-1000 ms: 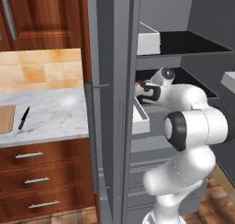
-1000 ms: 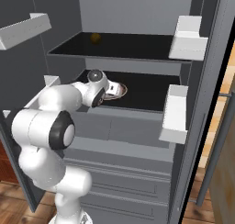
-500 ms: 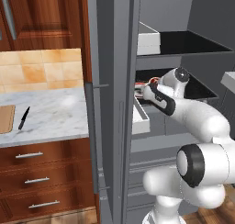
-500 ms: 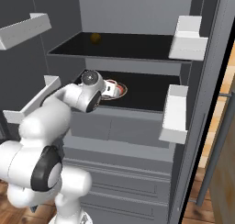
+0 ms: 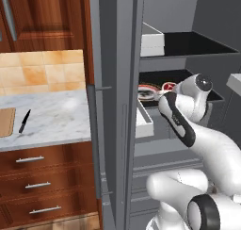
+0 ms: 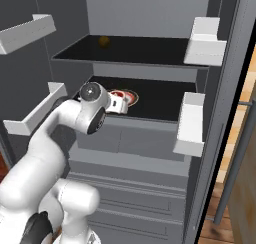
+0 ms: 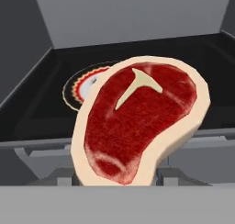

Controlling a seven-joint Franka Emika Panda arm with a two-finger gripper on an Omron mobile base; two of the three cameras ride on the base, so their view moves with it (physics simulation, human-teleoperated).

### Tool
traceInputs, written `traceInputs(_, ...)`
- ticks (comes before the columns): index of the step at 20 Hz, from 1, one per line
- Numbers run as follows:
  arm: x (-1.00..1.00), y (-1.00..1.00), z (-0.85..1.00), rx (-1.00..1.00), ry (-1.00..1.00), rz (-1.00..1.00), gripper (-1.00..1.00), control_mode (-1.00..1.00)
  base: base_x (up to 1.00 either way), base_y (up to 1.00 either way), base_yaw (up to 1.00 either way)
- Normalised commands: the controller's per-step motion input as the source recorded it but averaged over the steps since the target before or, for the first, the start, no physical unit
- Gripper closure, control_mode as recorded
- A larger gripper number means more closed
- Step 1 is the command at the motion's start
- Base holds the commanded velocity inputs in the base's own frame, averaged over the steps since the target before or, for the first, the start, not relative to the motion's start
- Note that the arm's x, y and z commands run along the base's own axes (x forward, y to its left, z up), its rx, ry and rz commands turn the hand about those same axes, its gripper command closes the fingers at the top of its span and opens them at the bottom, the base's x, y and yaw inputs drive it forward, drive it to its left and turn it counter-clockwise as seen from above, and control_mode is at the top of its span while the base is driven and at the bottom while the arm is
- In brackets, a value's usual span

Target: Retrieve the steak from the fridge and place it on the cutting board.

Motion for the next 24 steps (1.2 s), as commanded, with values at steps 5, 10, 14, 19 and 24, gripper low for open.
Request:
traceInputs(5, -0.76, -0.16, 0.5, 0.0, 0.03, 0.0, 1.0, -1.0, 0.0, 0.0, 0.0)
traceInputs(10, -0.73, -0.02, 0.35, -0.06, 0.13, 0.0, 1.0, -1.0, 0.0, 0.0, 0.0)
traceInputs(14, -0.43, 0.0, 0.18, 0.0, 0.15, 0.0, 1.0, -1.0, 0.0, 0.0, 0.0)
traceInputs(19, -0.44, 0.0, 0.27, 0.0, 0.18, 0.0, 1.0, -1.0, 0.0, 0.0, 0.0)
traceInputs(24, -0.59, 0.0, 0.05, 0.0, 0.14, 0.0, 1.0, -1.0, 0.0, 0.0, 0.0)
